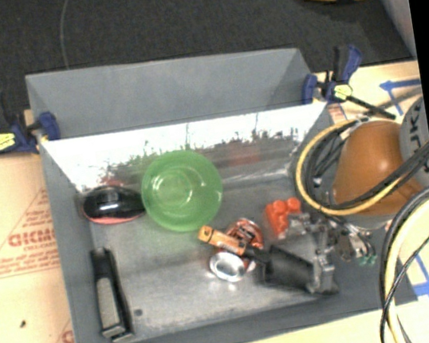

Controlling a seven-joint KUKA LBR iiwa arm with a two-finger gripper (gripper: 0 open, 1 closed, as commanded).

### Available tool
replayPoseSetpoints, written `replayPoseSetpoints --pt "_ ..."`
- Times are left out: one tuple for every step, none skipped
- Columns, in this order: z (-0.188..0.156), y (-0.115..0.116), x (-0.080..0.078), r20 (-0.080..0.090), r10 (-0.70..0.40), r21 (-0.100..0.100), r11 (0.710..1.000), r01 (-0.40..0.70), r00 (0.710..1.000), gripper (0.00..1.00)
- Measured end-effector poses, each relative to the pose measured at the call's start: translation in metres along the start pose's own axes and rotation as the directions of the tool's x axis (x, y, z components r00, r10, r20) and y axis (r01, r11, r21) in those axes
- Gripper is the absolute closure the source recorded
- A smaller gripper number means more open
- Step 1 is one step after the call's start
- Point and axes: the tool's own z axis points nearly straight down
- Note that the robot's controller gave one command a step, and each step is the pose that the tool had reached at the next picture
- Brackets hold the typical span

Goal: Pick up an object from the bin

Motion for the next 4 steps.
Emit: replayPoseSetpoints --pt "0.022 0.046 -0.011 0.0 0.039 -0.001 0.999 -0.039 0.999 0.0" --pt "-0.099 -0.013 -0.009 0.0 -0.008 0.003 1.0 0.008 1.0 0.0" --pt "-0.011 0.037 -0.011 0.001 -0.069 -0.001 0.998 0.069 0.998 0.0" --pt "-0.045 -0.005 0.007 0.01 -0.187 0.011 0.982 0.187 0.982 0.0"
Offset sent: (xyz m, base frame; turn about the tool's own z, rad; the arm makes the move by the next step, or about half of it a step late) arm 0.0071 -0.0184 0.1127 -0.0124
